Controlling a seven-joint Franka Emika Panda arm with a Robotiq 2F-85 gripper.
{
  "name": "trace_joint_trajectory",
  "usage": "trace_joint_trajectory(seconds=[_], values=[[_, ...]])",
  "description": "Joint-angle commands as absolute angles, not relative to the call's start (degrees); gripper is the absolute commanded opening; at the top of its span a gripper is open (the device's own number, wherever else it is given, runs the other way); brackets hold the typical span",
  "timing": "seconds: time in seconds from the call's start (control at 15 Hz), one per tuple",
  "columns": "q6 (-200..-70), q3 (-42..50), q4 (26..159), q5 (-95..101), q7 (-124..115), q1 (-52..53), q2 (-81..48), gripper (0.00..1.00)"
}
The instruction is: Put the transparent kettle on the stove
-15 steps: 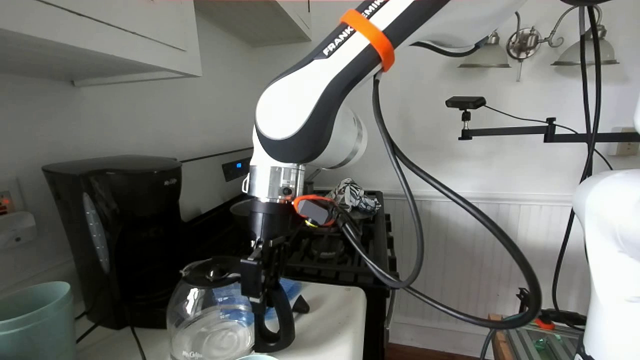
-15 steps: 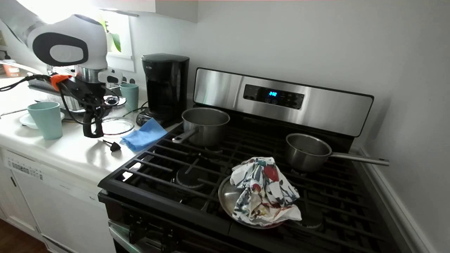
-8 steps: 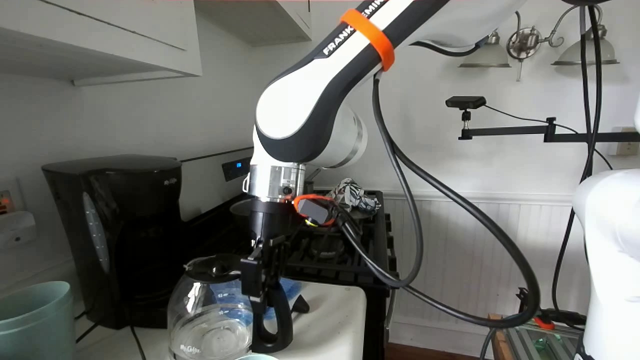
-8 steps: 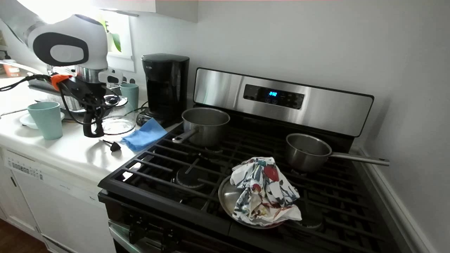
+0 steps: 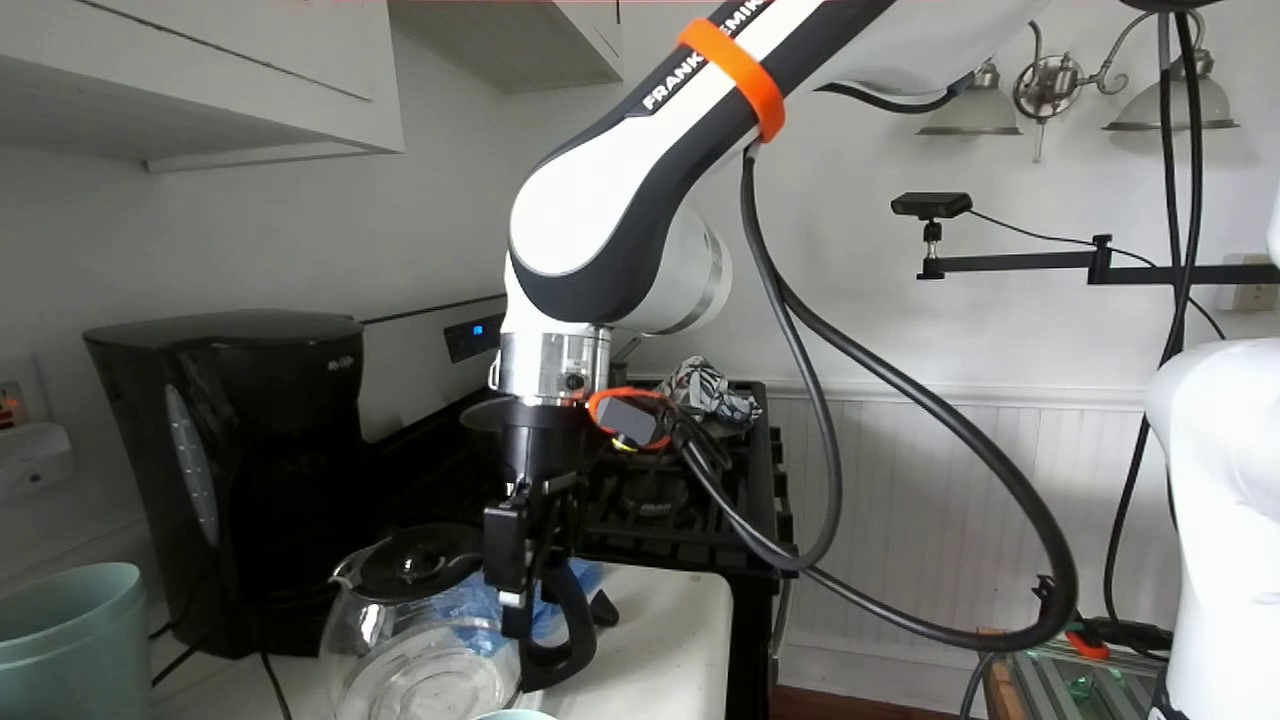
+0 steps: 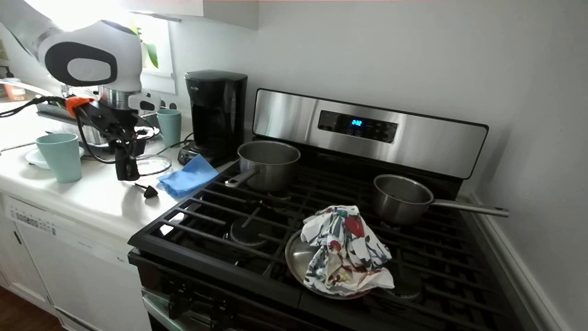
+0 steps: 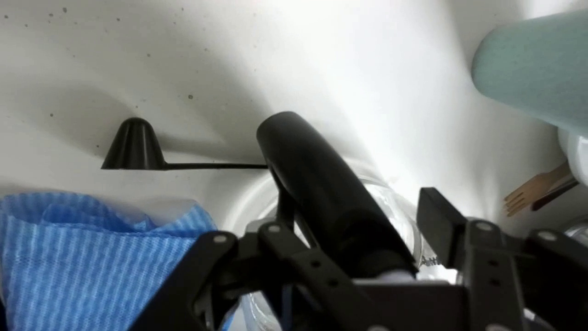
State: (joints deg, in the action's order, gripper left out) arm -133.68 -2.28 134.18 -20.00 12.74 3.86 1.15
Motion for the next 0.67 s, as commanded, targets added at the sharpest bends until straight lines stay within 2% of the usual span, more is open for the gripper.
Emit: trace_joint_trajectory(seconds=[0.0, 0.07, 0.13, 0.6], values=[[-130.00, -2.31, 131.99, -19.34, 10.50, 3.43, -0.31, 0.75], [-129.29, -2.28, 131.75, -19.46, 10.33, 3.38, -0.52, 0.56], [-128.59, -2.24, 131.47, -19.38, 9.87, 3.30, -0.75, 0.56], [-126.29, -2.08, 129.93, -19.24, 8.07, 2.73, -1.88, 0.08]])
